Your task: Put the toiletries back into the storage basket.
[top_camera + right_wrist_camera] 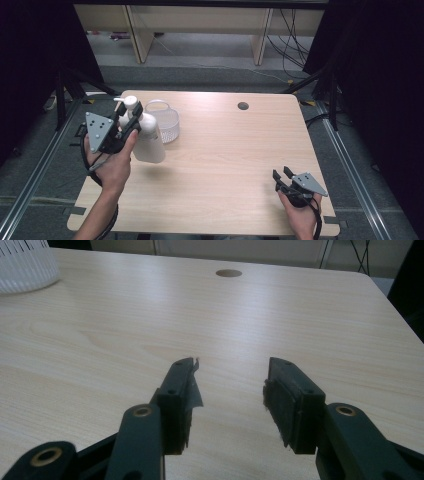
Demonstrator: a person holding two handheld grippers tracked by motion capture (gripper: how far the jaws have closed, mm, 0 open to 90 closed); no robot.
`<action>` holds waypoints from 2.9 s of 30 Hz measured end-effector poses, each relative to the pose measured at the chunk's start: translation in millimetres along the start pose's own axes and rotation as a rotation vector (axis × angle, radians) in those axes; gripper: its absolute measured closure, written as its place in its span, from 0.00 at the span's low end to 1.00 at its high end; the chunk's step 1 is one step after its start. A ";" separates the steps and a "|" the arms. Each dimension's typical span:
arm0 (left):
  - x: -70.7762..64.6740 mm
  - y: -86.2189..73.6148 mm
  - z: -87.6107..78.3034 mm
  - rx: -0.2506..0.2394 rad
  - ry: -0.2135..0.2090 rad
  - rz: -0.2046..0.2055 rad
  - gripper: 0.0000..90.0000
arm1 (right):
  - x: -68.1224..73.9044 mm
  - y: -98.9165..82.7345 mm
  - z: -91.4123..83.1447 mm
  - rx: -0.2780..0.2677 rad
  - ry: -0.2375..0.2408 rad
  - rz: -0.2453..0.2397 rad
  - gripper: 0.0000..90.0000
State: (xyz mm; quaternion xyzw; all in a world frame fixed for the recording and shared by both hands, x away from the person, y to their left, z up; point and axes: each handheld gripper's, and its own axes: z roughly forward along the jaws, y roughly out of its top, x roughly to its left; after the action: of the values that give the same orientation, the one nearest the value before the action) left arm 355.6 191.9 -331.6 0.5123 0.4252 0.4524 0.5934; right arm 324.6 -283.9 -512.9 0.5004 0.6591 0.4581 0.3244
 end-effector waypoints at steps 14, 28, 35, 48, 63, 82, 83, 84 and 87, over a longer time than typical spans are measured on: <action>1.8 12.5 10.4 -0.024 -0.003 0.001 0.66 | -0.4 0.1 -0.5 0.002 -0.002 0.002 0.61; 3.0 18.7 18.6 -0.036 -0.004 0.011 0.66 | -0.3 0.1 -0.4 0.002 0.000 0.002 0.61; 3.8 21.6 21.7 -0.042 -0.001 0.017 0.66 | -0.1 -0.1 0.0 -0.003 0.000 0.000 0.61; 4.9 28.9 28.4 -0.046 0.002 0.022 0.66 | -0.1 0.0 0.0 -0.002 0.001 0.002 0.61; 6.6 33.7 35.1 -0.040 0.004 0.033 0.66 | -0.3 0.1 -0.4 0.001 0.001 0.002 0.61; 7.9 40.9 44.3 -0.051 -0.002 0.028 0.66 | -0.4 0.0 -0.6 0.000 0.001 -0.001 0.61; 8.0 40.9 44.9 -0.052 -0.002 0.028 0.66 | -0.4 0.0 -0.6 0.000 0.001 0.000 0.61; 8.0 41.0 45.5 -0.052 -0.002 0.026 0.66 | -0.5 0.0 -0.6 0.000 0.001 0.000 0.61; 8.7 41.2 47.2 -0.049 -0.003 0.029 0.66 | -0.3 0.1 -0.4 0.001 0.001 0.001 0.61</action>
State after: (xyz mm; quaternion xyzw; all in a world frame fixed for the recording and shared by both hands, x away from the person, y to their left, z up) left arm 399.2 192.5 -285.7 0.5041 0.4058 0.4705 0.5999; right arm 324.4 -284.3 -512.7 0.5007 0.6591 0.4584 0.3235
